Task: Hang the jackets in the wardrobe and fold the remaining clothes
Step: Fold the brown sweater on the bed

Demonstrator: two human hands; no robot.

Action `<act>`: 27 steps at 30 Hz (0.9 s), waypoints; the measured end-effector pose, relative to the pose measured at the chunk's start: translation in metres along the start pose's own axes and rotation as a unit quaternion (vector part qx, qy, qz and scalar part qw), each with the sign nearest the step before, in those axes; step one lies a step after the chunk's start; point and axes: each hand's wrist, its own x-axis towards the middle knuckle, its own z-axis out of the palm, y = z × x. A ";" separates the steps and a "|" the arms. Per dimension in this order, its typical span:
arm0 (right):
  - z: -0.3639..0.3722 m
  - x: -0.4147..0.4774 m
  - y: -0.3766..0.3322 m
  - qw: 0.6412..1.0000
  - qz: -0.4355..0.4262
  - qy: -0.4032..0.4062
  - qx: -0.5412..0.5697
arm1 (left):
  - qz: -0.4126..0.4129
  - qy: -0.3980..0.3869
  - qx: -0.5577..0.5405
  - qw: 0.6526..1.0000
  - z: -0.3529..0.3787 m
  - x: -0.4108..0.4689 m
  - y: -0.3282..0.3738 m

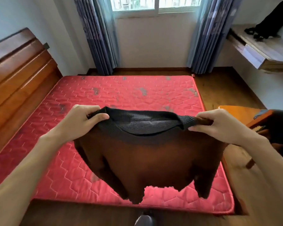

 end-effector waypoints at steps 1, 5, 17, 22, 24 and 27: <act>0.004 0.004 0.003 1.000 0.016 0.007 0.001 | -0.007 -0.004 0.002 1.000 0.003 0.008 -0.004; 0.028 0.043 0.041 0.997 0.077 -0.001 -0.002 | -0.032 -0.016 -0.013 0.999 0.039 0.058 -0.049; 0.197 0.243 0.293 0.940 0.307 -0.013 -0.148 | -0.209 -0.055 -0.010 0.976 0.281 0.234 -0.316; 0.314 0.261 0.374 0.926 0.345 -0.016 -0.153 | -0.270 -0.073 0.003 0.960 0.407 0.212 -0.396; 0.363 0.242 0.387 0.926 0.342 -0.070 -0.142 | -0.268 -0.110 0.021 0.957 0.452 0.169 -0.411; 0.423 0.193 0.391 0.917 0.349 -0.145 -0.126 | -0.267 -0.161 0.070 0.948 0.498 0.093 -0.430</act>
